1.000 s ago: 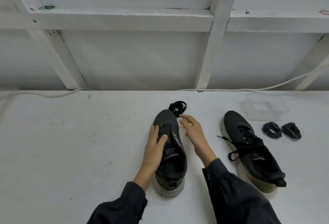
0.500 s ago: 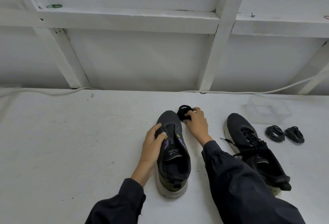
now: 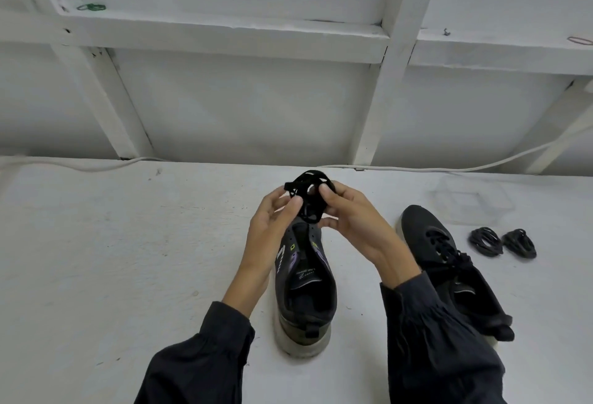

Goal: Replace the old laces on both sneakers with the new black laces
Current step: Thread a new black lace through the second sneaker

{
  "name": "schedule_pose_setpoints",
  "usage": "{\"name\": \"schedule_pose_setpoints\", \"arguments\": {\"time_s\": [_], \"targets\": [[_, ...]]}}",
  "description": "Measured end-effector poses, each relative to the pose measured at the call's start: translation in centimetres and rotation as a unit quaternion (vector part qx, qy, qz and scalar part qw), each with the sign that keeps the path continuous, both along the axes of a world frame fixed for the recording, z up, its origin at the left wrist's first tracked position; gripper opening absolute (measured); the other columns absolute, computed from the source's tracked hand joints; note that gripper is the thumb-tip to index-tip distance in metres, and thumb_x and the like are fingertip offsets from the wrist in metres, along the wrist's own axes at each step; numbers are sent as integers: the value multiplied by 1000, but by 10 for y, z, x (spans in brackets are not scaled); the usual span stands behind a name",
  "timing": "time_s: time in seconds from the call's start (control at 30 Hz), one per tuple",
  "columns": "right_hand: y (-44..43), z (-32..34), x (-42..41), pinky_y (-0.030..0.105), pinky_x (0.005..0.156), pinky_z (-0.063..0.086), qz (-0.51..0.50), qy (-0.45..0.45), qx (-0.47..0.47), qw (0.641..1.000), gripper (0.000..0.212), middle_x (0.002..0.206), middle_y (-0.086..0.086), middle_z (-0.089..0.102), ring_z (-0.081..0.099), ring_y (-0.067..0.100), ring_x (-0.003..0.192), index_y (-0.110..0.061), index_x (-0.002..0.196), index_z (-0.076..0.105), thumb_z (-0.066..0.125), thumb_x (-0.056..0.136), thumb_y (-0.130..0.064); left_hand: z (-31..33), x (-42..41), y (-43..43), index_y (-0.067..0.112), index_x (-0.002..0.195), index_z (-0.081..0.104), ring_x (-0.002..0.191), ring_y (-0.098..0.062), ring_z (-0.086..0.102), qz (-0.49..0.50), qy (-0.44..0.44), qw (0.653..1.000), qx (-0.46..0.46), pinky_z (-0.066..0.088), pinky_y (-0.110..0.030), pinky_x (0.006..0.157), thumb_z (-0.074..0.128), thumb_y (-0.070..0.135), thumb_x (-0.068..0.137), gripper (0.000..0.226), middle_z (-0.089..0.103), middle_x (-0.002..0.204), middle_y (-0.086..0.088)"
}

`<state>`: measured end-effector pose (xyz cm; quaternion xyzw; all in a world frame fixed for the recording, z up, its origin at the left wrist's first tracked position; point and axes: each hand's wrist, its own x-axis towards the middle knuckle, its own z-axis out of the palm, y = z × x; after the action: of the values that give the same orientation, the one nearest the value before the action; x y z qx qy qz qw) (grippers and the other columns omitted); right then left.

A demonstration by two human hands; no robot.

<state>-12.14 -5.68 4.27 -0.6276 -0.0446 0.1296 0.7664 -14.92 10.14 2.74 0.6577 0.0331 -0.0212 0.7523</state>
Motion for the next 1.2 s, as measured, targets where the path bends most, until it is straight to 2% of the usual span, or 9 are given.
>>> {"name": "schedule_pose_setpoints", "arguments": {"time_s": [0.17,0.33,0.43,0.53,0.77,0.9,1.0,1.1,1.2], "targets": [[-1,2,-4,21,56,43,7,-3,-42,999,37,90,17,57,59,20,69,-10,111,64,67,89,-39,3,1,0,10,102,69,83,-3,68,52,-24,998,2,50,-10,69,62,14,93,12,73,92,-1],[-7,-1,-2,23,46,30,-17,-26,-124,992,14,78,18,57,47,18,51,-9,95,66,74,86,-18,5,3,8,9,94,66,77,-3,65,63,-26,998,-11,52,-15,72,61,14,93,7,69,84,2],[-12,-4,0,20,41,24,-89,-25,-125,988,11,66,8,62,36,13,41,-5,94,69,66,92,-16,5,6,13,11,86,60,82,-9,63,69,-8,996,-47,54,-30,87,58,16,95,11,66,84,0],[-27,-9,5,17,40,22,-189,-8,-109,976,11,51,-5,41,27,7,41,-6,93,71,66,91,-16,3,8,22,10,85,60,83,-13,63,85,16,989,-123,52,-36,88,55,17,96,14,66,80,-1],[-71,-11,10,18,41,21,-376,-25,-10,926,6,60,-1,31,22,8,44,-15,90,67,72,87,-15,-6,20,50,17,80,53,76,-15,67,156,54,972,-169,53,-36,77,52,24,99,20,66,79,0],[-95,-8,11,14,47,33,-431,-73,-7,900,8,60,-4,38,33,7,48,-16,96,65,68,90,-11,-16,24,62,20,77,49,82,-15,68,177,76,966,-173,51,-38,79,49,28,101,25,67,89,0],[-95,-14,16,17,53,39,-406,-102,-101,902,12,64,-3,52,42,8,52,-17,93,67,62,92,-6,-19,24,62,19,76,49,93,-18,66,136,71,973,-171,51,-40,83,48,28,101,26,67,96,1],[-82,-23,21,28,58,44,-272,-112,-261,919,22,66,4,61,51,14,54,-22,91,70,58,92,-4,-14,23,55,17,80,54,105,-21,61,79,56,982,-160,51,-44,87,48,25,100,22,64,108,-2],[-53,-22,19,23,56,39,-129,-101,-287,944,21,59,-3,53,46,14,57,-27,96,71,58,96,-11,-5,21,45,14,82,57,106,-23,60,30,44,976,-212,52,-44,83,50,24,98,20,62,113,-5]]}}
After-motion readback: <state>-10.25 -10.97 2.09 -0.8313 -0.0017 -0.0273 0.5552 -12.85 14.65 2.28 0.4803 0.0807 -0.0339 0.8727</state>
